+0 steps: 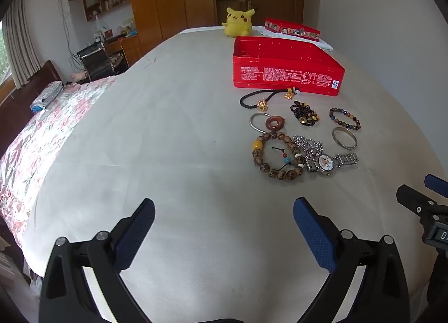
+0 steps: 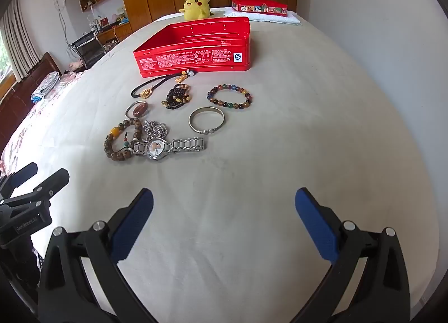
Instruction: Organize jewelry
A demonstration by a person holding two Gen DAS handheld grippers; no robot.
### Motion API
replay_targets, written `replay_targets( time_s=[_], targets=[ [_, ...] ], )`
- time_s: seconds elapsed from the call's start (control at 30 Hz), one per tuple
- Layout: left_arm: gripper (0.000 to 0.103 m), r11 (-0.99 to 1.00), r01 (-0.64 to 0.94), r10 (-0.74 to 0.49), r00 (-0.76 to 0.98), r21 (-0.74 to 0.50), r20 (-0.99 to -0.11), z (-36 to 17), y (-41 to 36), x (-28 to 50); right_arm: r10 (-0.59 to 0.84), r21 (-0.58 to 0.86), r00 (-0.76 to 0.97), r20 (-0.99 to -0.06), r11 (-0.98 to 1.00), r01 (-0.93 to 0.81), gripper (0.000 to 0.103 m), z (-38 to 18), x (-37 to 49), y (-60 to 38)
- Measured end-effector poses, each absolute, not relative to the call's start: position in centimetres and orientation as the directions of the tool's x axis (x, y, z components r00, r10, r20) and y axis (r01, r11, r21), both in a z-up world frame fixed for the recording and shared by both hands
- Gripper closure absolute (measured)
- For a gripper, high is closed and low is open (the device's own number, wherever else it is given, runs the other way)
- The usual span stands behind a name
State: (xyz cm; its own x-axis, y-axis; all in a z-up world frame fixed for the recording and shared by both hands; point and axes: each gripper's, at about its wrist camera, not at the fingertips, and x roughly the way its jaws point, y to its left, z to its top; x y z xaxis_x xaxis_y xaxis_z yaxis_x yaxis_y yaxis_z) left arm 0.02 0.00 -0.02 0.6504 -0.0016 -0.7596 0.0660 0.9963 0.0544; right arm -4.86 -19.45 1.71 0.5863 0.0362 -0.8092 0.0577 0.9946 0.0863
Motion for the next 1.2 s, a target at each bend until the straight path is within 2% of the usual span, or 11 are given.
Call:
replay_targets(
  time_s=[1.2],
  targets=[
    [0.004, 0.996, 0.065, 0.002, 0.656, 0.059, -0.755, 0.0, -0.01, 0.0, 0.037, 0.087, 0.591, -0.806, 0.995, 0.056, 0.003, 2.04, -5.0, -19.2]
  ],
)
